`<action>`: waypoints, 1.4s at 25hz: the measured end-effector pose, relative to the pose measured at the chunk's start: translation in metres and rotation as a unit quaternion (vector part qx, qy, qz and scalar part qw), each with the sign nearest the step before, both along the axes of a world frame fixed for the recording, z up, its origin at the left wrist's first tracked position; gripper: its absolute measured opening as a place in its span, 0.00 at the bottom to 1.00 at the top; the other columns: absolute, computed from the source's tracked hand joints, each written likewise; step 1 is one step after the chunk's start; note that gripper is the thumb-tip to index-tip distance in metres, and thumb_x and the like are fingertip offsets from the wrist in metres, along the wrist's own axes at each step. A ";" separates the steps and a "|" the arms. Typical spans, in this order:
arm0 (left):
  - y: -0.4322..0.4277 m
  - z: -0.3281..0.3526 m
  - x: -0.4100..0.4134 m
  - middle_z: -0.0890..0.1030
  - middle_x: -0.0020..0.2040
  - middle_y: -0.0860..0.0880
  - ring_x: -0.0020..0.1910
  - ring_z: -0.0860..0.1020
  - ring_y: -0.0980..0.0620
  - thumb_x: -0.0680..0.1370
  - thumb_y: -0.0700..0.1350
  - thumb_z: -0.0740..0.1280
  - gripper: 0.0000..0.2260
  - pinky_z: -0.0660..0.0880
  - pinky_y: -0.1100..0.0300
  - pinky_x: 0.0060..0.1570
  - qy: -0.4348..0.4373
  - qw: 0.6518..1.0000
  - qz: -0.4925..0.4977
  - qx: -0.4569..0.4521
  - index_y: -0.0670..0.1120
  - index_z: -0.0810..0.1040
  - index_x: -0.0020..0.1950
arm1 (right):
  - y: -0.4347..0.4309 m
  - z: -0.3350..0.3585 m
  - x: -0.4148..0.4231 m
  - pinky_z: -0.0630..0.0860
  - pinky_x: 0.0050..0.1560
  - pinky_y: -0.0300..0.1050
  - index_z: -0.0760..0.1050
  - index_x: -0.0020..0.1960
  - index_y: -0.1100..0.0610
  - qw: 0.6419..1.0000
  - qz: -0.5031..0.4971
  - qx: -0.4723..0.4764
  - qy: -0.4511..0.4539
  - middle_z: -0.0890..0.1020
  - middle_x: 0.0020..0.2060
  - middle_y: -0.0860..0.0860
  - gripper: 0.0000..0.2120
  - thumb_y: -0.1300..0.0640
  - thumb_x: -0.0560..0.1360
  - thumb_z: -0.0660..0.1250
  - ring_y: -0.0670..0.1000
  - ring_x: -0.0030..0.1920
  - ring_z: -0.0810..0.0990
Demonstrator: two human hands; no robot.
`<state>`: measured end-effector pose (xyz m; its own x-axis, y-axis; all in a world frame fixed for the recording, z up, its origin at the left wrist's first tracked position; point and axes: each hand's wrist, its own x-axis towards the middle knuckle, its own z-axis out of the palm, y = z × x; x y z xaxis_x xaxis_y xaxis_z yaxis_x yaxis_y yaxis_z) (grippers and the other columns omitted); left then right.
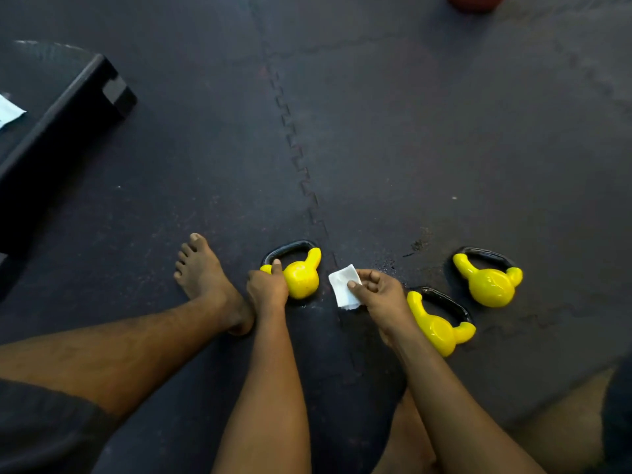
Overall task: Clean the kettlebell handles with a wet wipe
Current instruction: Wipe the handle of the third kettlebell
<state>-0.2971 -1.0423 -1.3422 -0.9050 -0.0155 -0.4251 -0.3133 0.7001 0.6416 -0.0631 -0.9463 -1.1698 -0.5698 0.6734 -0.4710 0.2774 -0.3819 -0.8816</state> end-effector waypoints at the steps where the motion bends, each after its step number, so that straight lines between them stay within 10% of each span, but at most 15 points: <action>1: 0.011 0.105 0.034 0.76 0.63 0.35 0.63 0.73 0.35 0.77 0.53 0.67 0.25 0.71 0.48 0.59 0.000 0.999 -0.002 0.048 0.36 0.70 0.66 | 0.003 -0.002 -0.002 0.81 0.46 0.45 0.77 0.57 0.61 1.000 0.011 0.005 -0.006 0.85 0.47 0.55 0.11 0.67 0.75 0.69 0.50 0.44 0.84; 3: 0.005 0.168 0.066 0.75 0.64 0.34 0.64 0.72 0.36 0.78 0.49 0.67 0.22 0.70 0.49 0.59 -0.037 0.997 -0.021 -0.069 0.36 0.69 0.65 | 0.011 -0.004 -0.006 0.81 0.47 0.47 0.78 0.57 0.60 0.999 0.019 0.016 -0.020 0.85 0.47 0.55 0.12 0.68 0.75 0.69 0.51 0.45 0.84; 20: 0.002 0.207 0.154 0.75 0.54 0.44 0.49 0.73 0.50 0.75 0.34 0.66 0.15 0.64 0.64 0.45 0.139 0.953 -0.242 0.112 0.42 0.69 0.59 | 0.006 0.015 0.078 0.79 0.47 0.52 0.79 0.49 0.53 0.980 -0.146 0.089 -0.101 0.84 0.45 0.54 0.10 0.65 0.72 0.67 0.57 0.47 0.82; 35: -0.003 0.190 0.158 0.78 0.52 0.51 0.52 0.76 0.51 0.71 0.32 0.68 0.20 0.71 0.59 0.50 0.061 0.943 -0.289 0.156 0.54 0.69 0.53 | 0.015 0.019 0.077 0.71 0.47 0.39 0.82 0.54 0.58 0.951 -0.178 0.181 -0.175 0.84 0.47 0.53 0.17 0.69 0.71 0.61 0.50 0.47 0.78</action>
<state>-0.1391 -1.0456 -1.1522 -0.7673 0.6027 -0.2192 0.1522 0.5031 0.8507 0.0134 -0.9312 -1.1505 -0.1271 0.9486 -0.2897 0.4877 -0.1946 -0.8511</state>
